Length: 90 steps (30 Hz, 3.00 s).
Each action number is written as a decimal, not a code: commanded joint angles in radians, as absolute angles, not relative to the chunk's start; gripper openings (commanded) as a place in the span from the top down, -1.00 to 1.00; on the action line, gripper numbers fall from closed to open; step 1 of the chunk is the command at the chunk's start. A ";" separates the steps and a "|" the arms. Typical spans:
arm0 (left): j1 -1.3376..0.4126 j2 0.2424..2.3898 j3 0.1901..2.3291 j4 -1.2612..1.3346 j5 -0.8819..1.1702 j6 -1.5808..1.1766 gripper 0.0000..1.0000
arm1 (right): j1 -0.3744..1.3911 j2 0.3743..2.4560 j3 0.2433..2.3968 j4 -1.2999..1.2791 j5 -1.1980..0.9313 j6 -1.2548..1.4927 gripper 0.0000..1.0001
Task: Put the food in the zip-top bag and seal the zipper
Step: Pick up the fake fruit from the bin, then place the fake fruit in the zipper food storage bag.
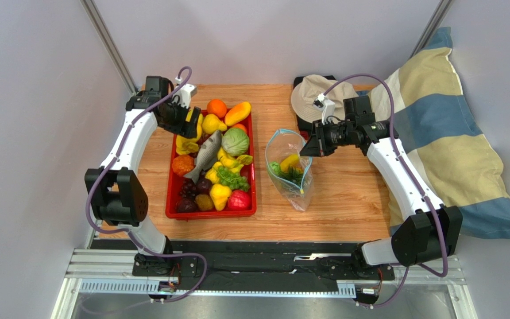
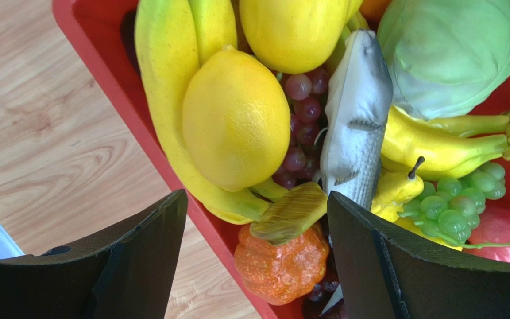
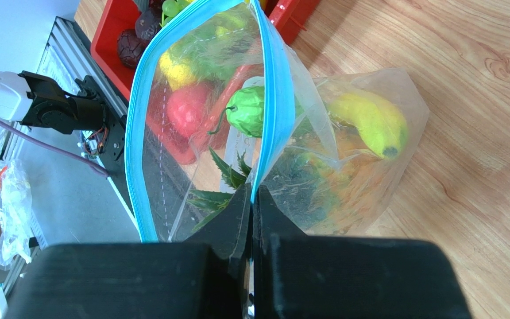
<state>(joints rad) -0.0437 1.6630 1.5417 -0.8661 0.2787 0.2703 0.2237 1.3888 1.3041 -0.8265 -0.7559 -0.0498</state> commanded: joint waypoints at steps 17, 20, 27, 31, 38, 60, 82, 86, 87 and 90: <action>-0.037 1.839 1.674 -0.842 0.331 0.337 -0.66 | 0.219 1.411 1.364 -0.833 -0.752 -0.072 1.00; -0.044 1.841 1.667 -0.838 0.324 0.348 -0.59 | 0.221 1.413 1.362 -0.836 -0.750 -0.075 1.00; -0.064 1.845 1.640 -0.838 0.287 0.367 -0.64 | 0.221 1.422 1.370 -0.844 -0.749 -0.078 1.00; -0.066 1.838 1.644 -0.844 0.285 0.365 -0.54 | 0.219 1.425 1.374 -0.848 -0.752 -0.078 1.00; -0.097 1.681 1.724 -0.833 0.334 0.333 0.32 | 0.221 1.425 1.374 -0.853 -0.758 -0.081 1.00; -0.718 1.704 1.756 -0.562 0.581 0.017 0.34 | 0.207 1.445 1.419 -0.831 -0.761 -0.049 1.00; -0.602 1.585 1.758 -0.578 0.517 -0.049 -0.91 | 0.150 1.422 1.407 -0.850 -0.753 -0.129 1.00; -0.457 1.513 1.652 -0.609 0.546 -0.031 -0.85 | 0.150 1.414 1.396 -0.851 -0.758 -0.141 1.00; -0.407 1.513 1.641 -0.632 0.548 -0.015 -0.82 | 0.149 1.413 1.391 -0.853 -0.759 -0.147 1.00; -0.376 1.508 1.594 -0.703 0.488 0.106 -0.79 | 0.150 1.410 1.379 -0.859 -0.761 -0.158 0.99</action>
<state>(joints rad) -0.4034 1.4925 1.6638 -0.5941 0.5156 -0.0063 0.1535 1.4498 1.3754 -0.8646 -0.7494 -0.1135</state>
